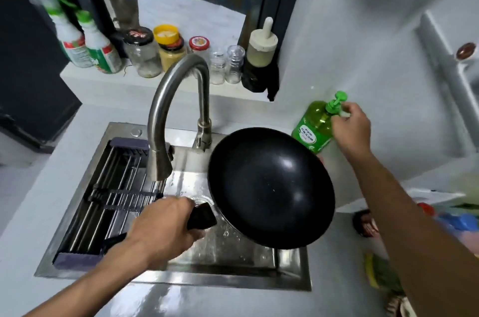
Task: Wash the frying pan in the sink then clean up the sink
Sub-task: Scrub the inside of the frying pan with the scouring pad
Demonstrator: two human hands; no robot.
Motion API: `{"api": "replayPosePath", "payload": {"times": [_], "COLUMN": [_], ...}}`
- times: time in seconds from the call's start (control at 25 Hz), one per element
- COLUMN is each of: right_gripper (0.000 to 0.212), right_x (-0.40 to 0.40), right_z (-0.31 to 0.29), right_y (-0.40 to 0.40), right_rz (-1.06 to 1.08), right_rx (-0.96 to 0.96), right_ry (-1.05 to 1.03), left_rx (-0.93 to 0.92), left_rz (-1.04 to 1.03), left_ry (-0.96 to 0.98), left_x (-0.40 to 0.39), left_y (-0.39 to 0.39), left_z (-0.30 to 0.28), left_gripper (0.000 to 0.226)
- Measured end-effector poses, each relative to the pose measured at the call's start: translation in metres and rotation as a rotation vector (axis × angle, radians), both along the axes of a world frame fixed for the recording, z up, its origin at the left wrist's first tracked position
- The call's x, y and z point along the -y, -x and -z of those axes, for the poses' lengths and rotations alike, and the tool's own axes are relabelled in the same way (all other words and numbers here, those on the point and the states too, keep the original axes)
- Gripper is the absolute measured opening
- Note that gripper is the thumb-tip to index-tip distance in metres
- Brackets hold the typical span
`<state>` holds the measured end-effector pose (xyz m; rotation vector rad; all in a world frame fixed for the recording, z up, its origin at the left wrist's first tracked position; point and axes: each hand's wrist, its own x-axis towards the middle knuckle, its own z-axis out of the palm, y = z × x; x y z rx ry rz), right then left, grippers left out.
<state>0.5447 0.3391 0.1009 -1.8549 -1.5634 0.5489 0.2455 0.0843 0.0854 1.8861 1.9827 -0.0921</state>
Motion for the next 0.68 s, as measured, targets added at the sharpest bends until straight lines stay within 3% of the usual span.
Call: {"api": "replayPosePath", "payload": {"times": [0.24,0.4,0.52,0.68], "right_gripper": [0.045,0.029,0.035,0.045], "right_x": [-0.101,-0.118,-0.121,-0.123], "right_z": [0.003,0.009,0.012,0.011], "right_y": [-0.019,-0.02,-0.017,-0.023], "right_rz": [-0.126,-0.194,-0.208,-0.247], "right_rx": [0.138,0.254,0.248,0.421], "right_ry": [0.253,0.254,0.283,0.276], "left_rx": [-0.065,-0.037,-0.063,-0.058], "left_rz": [-0.017,-0.048,-0.028,-0.003], "left_ry": [-0.103,-0.087,-0.109,-0.117], "left_x": [-0.061,-0.08,-0.086,-0.093], "left_y": [-0.015,-0.016,-0.019,-0.029], "left_z": [-0.046,-0.055,-0.058,-0.06], "left_gripper": [0.041,0.041,0.044,0.044]}}
